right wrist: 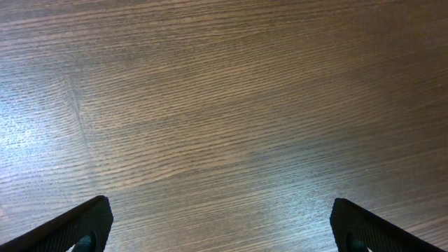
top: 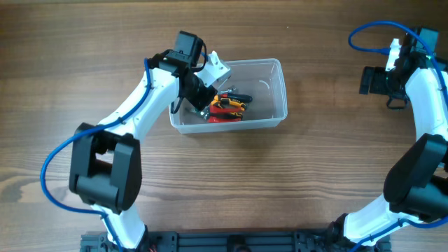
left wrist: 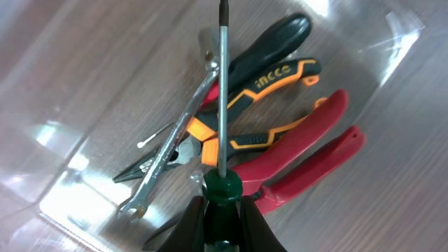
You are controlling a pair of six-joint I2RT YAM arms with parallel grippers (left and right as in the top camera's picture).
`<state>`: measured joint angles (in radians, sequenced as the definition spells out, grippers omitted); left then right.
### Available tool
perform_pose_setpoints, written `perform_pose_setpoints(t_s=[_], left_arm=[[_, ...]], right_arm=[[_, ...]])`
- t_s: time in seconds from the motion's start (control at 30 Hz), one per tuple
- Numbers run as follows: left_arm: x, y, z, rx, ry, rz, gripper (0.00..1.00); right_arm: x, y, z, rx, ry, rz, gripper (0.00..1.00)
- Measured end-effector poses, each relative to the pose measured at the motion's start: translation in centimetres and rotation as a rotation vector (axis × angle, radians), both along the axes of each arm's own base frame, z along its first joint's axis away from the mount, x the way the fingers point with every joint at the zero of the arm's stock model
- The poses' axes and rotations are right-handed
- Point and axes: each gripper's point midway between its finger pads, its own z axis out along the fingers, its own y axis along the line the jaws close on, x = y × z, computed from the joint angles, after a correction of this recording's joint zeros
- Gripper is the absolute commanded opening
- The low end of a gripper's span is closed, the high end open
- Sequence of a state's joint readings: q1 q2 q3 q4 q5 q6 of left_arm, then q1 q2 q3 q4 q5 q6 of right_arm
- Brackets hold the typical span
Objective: Pack container
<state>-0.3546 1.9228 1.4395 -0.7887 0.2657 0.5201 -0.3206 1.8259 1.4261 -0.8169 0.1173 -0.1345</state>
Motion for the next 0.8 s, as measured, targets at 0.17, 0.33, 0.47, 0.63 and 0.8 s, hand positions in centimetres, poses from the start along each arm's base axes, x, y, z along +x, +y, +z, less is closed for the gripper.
perform_pose_setpoints(t_s=[0.17, 0.33, 0.47, 0.63, 0.8], left_arm=[[-0.3, 0.2, -0.9, 0.017, 0.028, 0.002, 0.13], [-0.6, 0.3, -1.2, 0.025, 0.042, -0.006, 0.58], [-0.5, 0.4, -1.2, 0.033, 0.034, -0.011, 0.81], [0.5, 0.3, -1.0, 0.027, -0.007, -0.007, 0.89], [2.2, -0.2, 0.9, 0.012, -0.067, 0.002, 1.0]], right_arm=[[0.0, 0.0, 0.0, 0.0, 0.0, 0.0, 1.0], [0.0, 0.0, 0.0, 0.0, 0.0, 0.0, 1.0], [0.0, 0.0, 0.0, 0.0, 0.0, 0.0, 1.0], [0.0, 0.0, 0.0, 0.0, 0.0, 0.0, 1.0], [0.0, 0.0, 0.0, 0.0, 0.0, 0.0, 1.0]])
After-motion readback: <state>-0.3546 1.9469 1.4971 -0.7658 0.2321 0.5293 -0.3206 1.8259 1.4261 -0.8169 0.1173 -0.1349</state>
